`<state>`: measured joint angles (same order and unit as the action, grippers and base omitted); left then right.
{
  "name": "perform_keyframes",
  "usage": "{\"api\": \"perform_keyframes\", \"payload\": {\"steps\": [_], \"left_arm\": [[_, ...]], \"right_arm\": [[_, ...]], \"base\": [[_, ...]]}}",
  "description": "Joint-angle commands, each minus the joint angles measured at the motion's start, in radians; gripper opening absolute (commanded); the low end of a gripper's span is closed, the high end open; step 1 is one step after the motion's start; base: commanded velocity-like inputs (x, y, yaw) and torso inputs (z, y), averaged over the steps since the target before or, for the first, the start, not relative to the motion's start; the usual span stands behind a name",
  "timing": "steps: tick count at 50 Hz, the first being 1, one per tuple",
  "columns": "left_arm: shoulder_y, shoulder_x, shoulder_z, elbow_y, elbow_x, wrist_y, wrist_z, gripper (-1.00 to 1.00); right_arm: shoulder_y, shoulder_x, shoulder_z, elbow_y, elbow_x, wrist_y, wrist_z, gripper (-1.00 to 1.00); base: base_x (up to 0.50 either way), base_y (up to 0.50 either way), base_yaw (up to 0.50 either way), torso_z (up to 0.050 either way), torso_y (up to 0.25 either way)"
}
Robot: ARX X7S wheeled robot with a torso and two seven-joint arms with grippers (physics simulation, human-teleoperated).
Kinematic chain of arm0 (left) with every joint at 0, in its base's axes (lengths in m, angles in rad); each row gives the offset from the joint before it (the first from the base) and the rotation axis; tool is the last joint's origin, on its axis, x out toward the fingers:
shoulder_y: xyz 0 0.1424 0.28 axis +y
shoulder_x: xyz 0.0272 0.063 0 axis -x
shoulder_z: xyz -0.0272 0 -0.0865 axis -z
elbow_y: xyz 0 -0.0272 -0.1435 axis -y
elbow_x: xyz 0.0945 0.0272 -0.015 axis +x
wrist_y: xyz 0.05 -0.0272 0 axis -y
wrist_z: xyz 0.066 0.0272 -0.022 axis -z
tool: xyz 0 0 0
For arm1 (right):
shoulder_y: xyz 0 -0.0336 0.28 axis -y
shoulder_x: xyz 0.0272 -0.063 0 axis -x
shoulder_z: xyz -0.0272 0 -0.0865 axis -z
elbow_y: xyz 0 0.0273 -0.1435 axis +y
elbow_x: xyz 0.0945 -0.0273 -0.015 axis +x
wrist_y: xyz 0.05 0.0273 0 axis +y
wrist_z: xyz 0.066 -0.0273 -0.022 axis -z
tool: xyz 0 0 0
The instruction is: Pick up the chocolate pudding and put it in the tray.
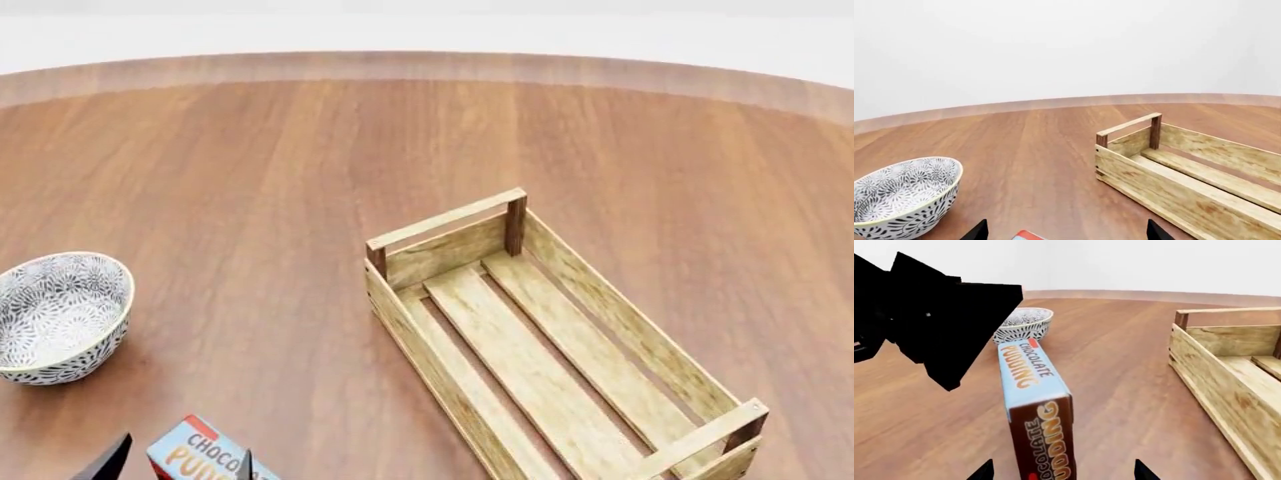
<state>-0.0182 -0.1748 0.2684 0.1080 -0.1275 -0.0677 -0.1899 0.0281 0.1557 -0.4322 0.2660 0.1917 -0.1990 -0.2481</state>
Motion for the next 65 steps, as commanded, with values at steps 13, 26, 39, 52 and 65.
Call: {"api": "perform_keyframes", "payload": {"steps": [13,26,39,52,65], "left_arm": [[-0.006,-0.009,0.015,0.01,-0.01,-0.009,-0.014,1.0],[-0.01,-0.013,0.023,0.011,-0.018,-0.012,-0.02,1.0],[-0.016,-0.014,0.034,-0.015,-0.018,0.007,-0.024,1.0],[-0.025,-0.016,0.046,-0.019,-0.02,0.005,-0.029,1.0],[-0.027,-0.019,0.06,-0.009,-0.019,-0.003,-0.038,1.0]], "right_arm": [[0.11,-0.037,-0.046,0.154,-0.026,0.008,-0.008,1.0],[0.154,-0.061,-0.07,0.191,-0.026,0.013,-0.005,1.0],[0.192,-0.082,-0.084,0.264,-0.012,-0.012,-0.004,1.0],[0.243,-0.108,-0.096,0.368,0.007,-0.057,-0.006,1.0],[0.266,-0.129,-0.132,0.432,0.026,-0.088,0.001,1.0]], "base": [[0.0,0.0,0.0,0.0,0.0],[0.0,0.0,0.0,0.0,0.0],[0.0,0.0,0.0,0.0,0.0],[0.0,0.0,0.0,0.0,0.0],[0.0,0.0,0.0,0.0,0.0]]}}
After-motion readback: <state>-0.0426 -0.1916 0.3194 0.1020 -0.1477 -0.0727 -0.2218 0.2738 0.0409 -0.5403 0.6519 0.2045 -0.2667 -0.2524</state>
